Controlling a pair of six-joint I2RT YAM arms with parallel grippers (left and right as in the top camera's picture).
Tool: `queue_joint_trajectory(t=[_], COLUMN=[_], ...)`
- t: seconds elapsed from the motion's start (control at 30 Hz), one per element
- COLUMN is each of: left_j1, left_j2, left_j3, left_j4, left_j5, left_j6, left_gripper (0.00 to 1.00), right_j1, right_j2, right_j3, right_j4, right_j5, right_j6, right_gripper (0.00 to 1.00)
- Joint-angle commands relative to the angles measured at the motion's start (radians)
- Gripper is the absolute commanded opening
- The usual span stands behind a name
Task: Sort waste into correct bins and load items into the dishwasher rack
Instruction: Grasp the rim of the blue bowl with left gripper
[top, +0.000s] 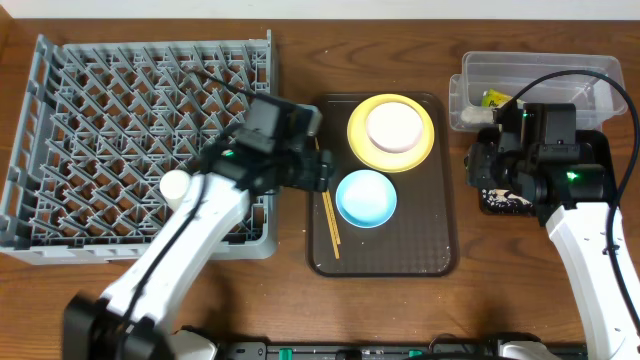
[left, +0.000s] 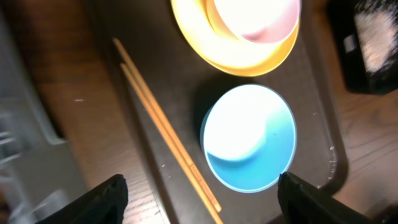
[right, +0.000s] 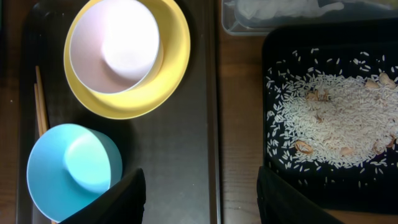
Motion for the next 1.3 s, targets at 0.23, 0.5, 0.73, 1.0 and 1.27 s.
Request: queue_joint_trajectory(t=[0.23, 0.5, 0.73, 1.0, 1.27], left_j1=[-0.091, -0.093, -0.098, -0.125, -0.131], left_j2=[0.262, 0.311, 0.311, 0.321, 0.343], left_j3=[0.022, 0.022, 0.014, 0.014, 0.015], left_j4=[0.08, 0.086, 0.074, 0.078, 0.078], left_j5=[-0.016, -0.016, -0.016, -0.016, -0.017], left_j6=[0.013, 0.014, 0.013, 0.013, 0.013], left_gripper=[0.68, 0.34, 0.34, 0.33, 0.15], right_j1=[-0.01, -0.01, -0.01, -0.01, -0.01], right_j2=[-0.001, -0.001, -0.001, -0.001, -0.001], right_j3=[0.004, 0.004, 0.004, 0.004, 0.004], right_j4=[-0.014, -0.015, -0.016, -0.016, -0.027], right_j5=[0.006, 0.006, 0.006, 0.005, 0.006], right_j6=[0.008, 0.008, 0.008, 0.008, 0.007], right_gripper=[0.56, 0.56, 0.55, 0.55, 0.55])
